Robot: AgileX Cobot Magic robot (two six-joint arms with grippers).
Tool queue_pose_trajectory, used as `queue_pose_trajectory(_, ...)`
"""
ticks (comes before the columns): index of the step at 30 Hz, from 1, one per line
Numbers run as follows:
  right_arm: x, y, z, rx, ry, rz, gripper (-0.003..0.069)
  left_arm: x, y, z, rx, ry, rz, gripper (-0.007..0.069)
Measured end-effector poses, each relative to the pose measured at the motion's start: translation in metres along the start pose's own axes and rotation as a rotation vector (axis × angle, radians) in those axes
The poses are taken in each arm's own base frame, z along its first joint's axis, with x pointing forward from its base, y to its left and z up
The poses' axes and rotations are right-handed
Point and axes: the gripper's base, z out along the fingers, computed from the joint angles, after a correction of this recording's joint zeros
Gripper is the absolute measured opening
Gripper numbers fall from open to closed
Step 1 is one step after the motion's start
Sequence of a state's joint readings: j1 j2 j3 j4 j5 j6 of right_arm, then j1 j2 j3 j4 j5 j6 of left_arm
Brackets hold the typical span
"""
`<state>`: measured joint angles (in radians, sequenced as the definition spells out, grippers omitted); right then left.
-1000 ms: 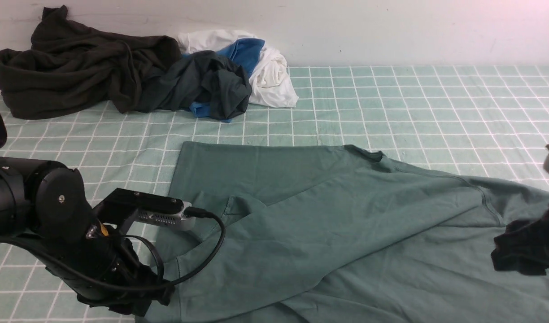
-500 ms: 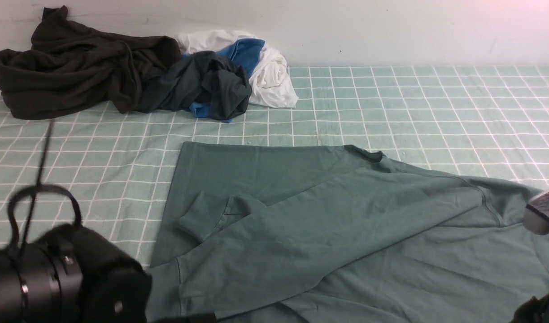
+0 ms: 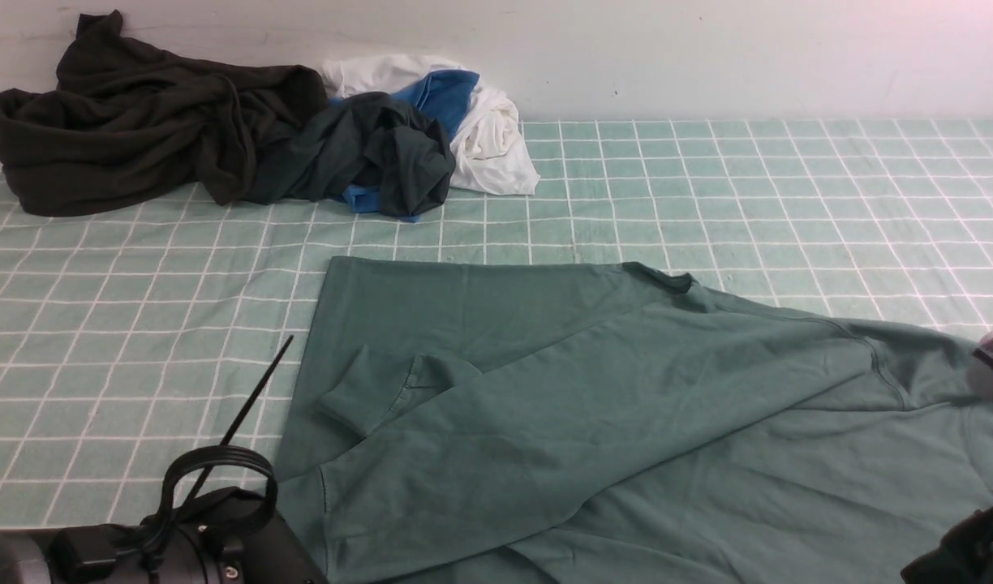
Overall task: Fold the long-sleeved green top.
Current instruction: Use both arms simultaneously to clamp the lower edge of the clothing fabric
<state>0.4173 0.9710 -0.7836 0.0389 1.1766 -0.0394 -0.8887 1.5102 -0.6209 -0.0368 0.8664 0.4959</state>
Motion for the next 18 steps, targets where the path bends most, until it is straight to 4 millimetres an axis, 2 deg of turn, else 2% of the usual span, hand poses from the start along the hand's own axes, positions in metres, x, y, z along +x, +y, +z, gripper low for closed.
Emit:
queue_pose_trajectory(2,0.0,0.0,0.0,0.001,0.0,-0.001,0.0407,-0.001,0.002,-0.001,-0.012,0.002,-0.01,0.0332)
queue_pose_trajectory(6,0.0,0.0,0.0,0.004,-0.001,0.0,0.0407,-0.004,0.005,-0.01,-0.031,0.011,-0.026,0.0185)
queue_pose_trajectory(9,0.0,-0.001,0.0,0.008,-0.001,-0.002,0.0407,-0.004,0.006,-0.011,-0.034,0.02,-0.023,0.0106)
queue_pose_trajectory(10,0.0,-0.001,0.0,0.008,-0.001,-0.002,0.0407,-0.004,0.006,-0.011,-0.035,0.021,-0.023,0.01)
queue_pose_trajectory(11,0.0,-0.001,0.0,0.009,-0.001,-0.002,0.0407,-0.004,0.006,-0.011,-0.035,0.022,-0.022,0.0052)
queue_pose_trajectory(14,0.0,-0.001,0.0,0.009,-0.001,-0.003,0.0407,-0.003,0.005,-0.011,-0.027,0.031,-0.025,0.0012)
queue_pose_trajectory(18,0.0,-0.001,0.0,0.009,-0.001,-0.003,0.0407,-0.003,0.002,-0.008,0.019,0.057,-0.041,-0.0001)
